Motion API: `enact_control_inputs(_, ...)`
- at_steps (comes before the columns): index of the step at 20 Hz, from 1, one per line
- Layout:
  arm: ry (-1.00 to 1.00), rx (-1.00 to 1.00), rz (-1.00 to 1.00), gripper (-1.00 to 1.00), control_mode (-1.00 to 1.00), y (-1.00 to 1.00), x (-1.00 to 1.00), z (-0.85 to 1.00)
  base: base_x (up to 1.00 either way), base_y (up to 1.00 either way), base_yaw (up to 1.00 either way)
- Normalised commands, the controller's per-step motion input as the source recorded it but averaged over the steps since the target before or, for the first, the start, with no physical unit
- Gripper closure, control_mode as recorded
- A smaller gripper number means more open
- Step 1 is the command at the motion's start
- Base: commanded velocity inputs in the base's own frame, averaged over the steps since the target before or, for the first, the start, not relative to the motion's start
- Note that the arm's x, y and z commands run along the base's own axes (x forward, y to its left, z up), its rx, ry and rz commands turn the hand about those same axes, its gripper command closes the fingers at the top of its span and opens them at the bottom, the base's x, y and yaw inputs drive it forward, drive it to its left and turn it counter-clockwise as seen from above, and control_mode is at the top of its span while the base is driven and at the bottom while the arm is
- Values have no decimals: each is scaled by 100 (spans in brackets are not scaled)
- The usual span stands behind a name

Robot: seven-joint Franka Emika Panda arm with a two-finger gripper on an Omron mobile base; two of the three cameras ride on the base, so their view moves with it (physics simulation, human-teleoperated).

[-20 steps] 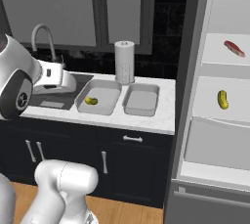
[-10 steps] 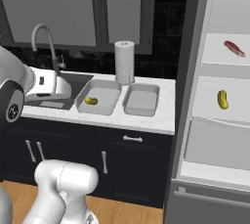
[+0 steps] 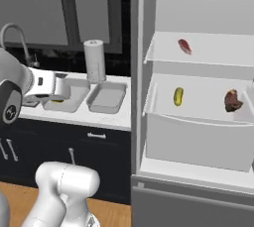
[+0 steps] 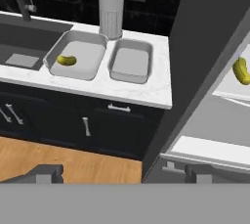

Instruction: Place one cucumber and one steak in each tupperware on the nearby counter, to pack two identical lunches.

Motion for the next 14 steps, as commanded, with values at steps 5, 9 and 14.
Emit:
enact_control_inputs(5, 0, 0, 0, -100, 100, 0, 0, 0, 0, -94, 0)
enact_control_inputs(9, 0, 0, 0, -100, 100, 0, 0, 0, 0, -74, 0)
enact_control_inputs(14, 0, 0, 0, -100, 100, 0, 0, 0, 0, -53, 0)
